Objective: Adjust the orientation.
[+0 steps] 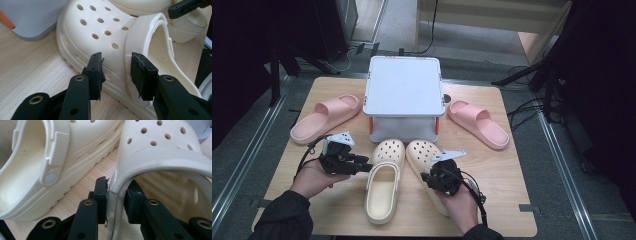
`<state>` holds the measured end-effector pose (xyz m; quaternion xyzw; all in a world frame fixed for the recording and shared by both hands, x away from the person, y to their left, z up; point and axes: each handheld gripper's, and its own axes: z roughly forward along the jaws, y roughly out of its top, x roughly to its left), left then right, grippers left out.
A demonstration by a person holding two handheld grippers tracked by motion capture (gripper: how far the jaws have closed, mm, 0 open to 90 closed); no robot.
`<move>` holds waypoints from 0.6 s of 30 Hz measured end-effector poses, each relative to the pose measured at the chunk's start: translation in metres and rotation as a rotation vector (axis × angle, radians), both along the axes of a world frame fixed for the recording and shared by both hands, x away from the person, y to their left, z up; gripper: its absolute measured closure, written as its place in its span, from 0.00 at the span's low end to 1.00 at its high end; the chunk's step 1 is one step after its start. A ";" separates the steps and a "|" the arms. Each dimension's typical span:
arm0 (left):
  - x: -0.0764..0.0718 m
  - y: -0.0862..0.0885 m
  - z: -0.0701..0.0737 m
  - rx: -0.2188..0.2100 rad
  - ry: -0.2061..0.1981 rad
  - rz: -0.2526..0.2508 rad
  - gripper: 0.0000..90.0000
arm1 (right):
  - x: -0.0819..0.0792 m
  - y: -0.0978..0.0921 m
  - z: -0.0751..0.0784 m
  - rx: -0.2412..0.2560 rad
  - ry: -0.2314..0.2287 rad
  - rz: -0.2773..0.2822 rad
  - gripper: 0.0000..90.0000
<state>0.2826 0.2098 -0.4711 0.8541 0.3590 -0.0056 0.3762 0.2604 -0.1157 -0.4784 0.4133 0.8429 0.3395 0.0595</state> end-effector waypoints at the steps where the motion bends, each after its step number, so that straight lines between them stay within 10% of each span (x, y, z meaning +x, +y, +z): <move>1: 0.000 0.000 0.000 0.002 -0.004 0.001 0.68 | 0.000 0.001 0.000 0.004 -0.004 0.010 0.79; 11: -0.002 0.009 0.007 -0.052 0.000 0.078 0.81 | -0.011 -0.041 0.031 0.153 -0.050 0.011 0.92; 14: -0.002 0.010 0.002 -0.024 0.009 0.081 0.82 | -0.006 -0.060 0.032 0.114 -0.115 0.004 0.97; 18: 0.001 0.012 -0.008 -0.017 0.049 0.090 0.83 | 0.013 -0.080 0.020 0.088 -0.093 -0.016 0.96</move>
